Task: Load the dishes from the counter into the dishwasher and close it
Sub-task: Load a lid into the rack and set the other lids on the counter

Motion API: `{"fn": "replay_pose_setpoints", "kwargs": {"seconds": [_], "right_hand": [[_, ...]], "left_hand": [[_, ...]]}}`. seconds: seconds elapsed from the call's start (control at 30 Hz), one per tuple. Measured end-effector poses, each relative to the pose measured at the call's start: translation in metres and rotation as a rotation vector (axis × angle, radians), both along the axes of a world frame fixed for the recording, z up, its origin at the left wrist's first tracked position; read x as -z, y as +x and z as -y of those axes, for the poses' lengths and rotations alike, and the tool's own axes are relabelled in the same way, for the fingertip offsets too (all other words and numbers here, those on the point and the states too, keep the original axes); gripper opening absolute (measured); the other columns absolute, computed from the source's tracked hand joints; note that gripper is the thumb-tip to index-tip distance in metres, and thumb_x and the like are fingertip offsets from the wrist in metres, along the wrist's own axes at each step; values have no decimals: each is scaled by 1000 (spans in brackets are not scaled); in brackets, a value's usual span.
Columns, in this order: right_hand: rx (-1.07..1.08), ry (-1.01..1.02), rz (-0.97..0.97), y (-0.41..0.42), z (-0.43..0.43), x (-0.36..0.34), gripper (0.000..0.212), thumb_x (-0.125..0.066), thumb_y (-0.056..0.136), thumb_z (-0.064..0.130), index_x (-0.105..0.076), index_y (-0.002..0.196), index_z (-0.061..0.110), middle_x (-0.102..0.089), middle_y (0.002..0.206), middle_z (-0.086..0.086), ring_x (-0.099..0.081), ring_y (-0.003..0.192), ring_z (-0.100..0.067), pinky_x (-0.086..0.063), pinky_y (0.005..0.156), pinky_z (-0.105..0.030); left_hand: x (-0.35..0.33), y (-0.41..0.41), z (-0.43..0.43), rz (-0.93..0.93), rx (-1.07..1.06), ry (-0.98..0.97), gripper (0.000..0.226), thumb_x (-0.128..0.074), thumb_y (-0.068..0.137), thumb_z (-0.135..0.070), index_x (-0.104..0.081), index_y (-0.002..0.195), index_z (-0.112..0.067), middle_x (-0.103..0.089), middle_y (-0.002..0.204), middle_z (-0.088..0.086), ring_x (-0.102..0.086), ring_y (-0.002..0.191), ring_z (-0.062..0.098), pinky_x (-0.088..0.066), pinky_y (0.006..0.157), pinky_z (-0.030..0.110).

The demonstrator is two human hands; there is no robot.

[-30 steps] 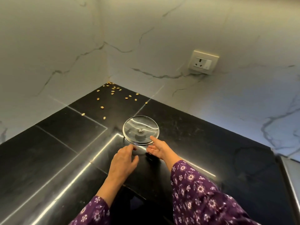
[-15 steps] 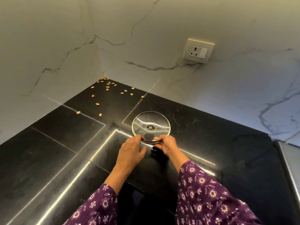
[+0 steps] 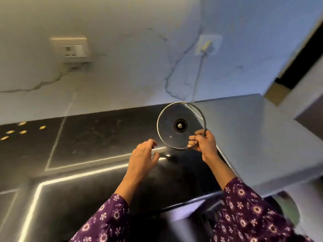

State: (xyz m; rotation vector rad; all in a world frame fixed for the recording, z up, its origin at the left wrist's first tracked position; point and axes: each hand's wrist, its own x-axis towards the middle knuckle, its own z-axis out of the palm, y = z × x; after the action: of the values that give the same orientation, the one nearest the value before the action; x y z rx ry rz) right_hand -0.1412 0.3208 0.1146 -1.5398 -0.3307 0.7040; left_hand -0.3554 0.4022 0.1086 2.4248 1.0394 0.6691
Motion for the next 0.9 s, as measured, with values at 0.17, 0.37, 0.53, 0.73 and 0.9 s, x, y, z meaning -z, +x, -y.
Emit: {"fn": "replay_pose_setpoints", "kwargs": {"seconds": [0.17, 0.37, 0.53, 0.73, 0.9], "right_hand": [[306, -73, 139, 83, 138, -8, 19, -60, 78, 0, -54, 83, 17, -64, 78, -12, -64, 62, -24, -56, 60, -36], [691, -282, 222, 144, 310, -5, 17, -57, 80, 5, -55, 86, 21, -65, 83, -10, -63, 71, -22, -58, 70, -49], [906, -432, 257, 169, 433, 12, 17, -57, 81, 5, -55, 82, 21, -66, 77, 0, -65, 66, -13, -59, 70, -42], [916, -655, 343, 197, 543, 66, 12, -57, 87, 8, -61, 96, 15, -65, 74, -3, -65, 62, -19, -52, 53, -17], [765, -859, 466, 234, 593, 124, 15, -54, 90, 0, -62, 102, -1, -56, 66, 3, -48, 47, 2, -39, 43, -3]], "left_hand": [[5, 114, 67, -17, 312, -13, 25, -62, 81, -21, -58, 105, -15, -66, 96, 4, -61, 91, 27, -50, 77, 39], [11, 233, 195, -72, 672, -37, 31, -57, 86, -24, -56, 116, -17, -64, 109, 1, -61, 99, 22, -49, 81, 36], [30, 301, 300, -138, 929, -30, 28, -63, 81, -24, -58, 108, -17, -66, 101, 0, -61, 94, 24, -48, 77, 35], [74, 358, 393, -269, 1103, -38, 28, -64, 82, -27, -55, 107, -17, -64, 98, -2, -62, 92, 18, -51, 72, 33], [119, 403, 437, -361, 1153, -44, 30, -62, 86, -29, -53, 112, -18, -63, 104, -3, -60, 96, 14, -47, 72, 24]]}}
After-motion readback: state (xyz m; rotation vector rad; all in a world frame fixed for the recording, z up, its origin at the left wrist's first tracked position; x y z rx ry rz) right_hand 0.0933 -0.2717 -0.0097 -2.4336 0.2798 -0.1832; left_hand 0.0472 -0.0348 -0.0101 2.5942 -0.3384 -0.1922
